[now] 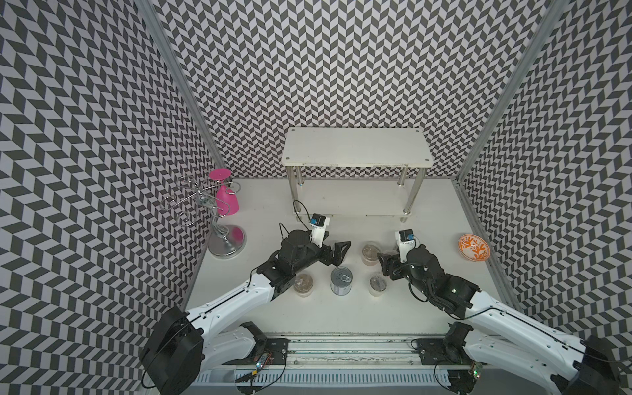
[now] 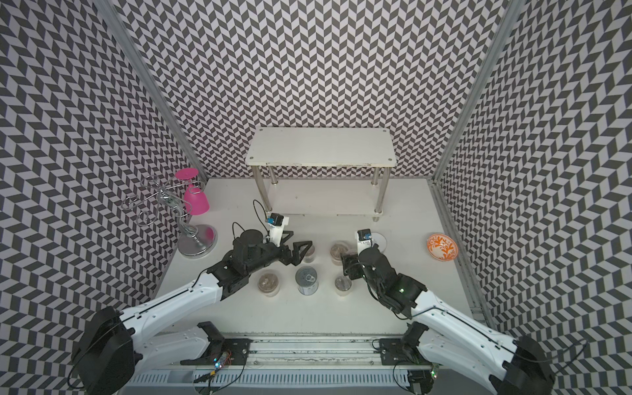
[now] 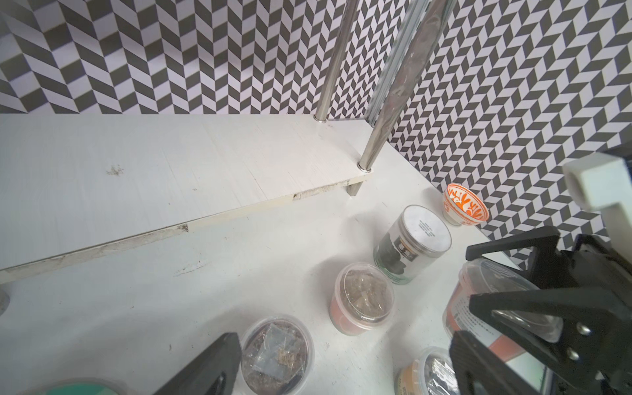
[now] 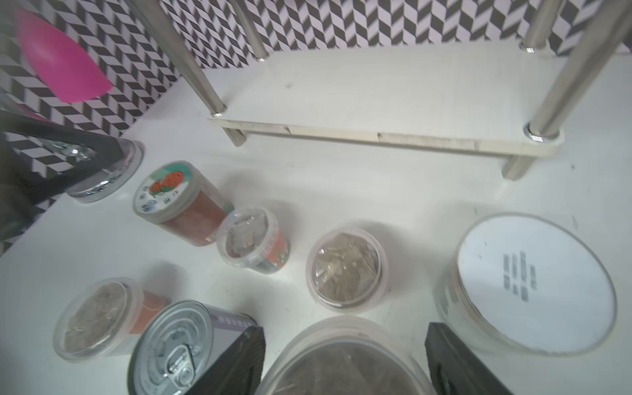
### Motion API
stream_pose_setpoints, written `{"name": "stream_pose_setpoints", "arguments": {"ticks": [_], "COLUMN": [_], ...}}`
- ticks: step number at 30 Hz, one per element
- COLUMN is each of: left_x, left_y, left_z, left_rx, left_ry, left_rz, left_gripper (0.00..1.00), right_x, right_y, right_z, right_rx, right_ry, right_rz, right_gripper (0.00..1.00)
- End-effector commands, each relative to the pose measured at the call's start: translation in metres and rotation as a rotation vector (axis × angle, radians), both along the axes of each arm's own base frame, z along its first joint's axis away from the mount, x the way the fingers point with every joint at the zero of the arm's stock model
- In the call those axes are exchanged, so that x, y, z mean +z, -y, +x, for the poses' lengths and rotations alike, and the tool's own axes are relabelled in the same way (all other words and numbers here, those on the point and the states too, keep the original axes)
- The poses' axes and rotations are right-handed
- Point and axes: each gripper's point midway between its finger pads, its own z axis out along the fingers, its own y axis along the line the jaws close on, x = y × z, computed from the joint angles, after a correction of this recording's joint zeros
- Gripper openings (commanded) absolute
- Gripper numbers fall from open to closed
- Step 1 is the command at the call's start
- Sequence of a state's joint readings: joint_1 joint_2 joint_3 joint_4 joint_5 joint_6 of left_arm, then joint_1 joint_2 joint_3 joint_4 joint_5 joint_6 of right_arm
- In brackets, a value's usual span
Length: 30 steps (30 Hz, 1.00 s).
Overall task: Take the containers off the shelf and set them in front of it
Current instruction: Place the container at the center of the board.
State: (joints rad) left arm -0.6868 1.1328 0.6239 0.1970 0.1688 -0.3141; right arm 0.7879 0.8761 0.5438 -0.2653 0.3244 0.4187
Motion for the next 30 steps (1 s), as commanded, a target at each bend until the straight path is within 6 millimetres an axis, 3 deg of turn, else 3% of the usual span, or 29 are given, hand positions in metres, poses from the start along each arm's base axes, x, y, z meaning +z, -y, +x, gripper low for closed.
{"name": "stream_pose_setpoints", "arguments": {"ticks": [1,12,18,30], "left_x": [0.012,0.007,0.005,0.002], "left_y": [0.003,0.007,0.006,0.005], "left_z": [-0.009,-0.014,-0.015,-0.015], "left_rx": [-0.049,-0.082,-0.078,-0.081], "left_ry": [0.028,0.016,0.013,0.017], "left_rz": [-0.048,-0.051,-0.048,-0.046], "left_gripper": [1.0,1.0,1.0,1.0], "right_x": [-0.019,-0.053,-0.056,-0.093], "right_y": [0.02,0.06,0.07,0.086], "right_z": [-0.008,-0.019,-0.012,-0.015], "right_rx": [-0.136,-0.359,-0.448,-0.57], "right_ry": [-0.075,-0.134,-0.11,-0.161], "right_rz": [0.027,-0.06,-0.094,-0.19], "right_gripper": [0.69,0.7,0.69,0.69]}}
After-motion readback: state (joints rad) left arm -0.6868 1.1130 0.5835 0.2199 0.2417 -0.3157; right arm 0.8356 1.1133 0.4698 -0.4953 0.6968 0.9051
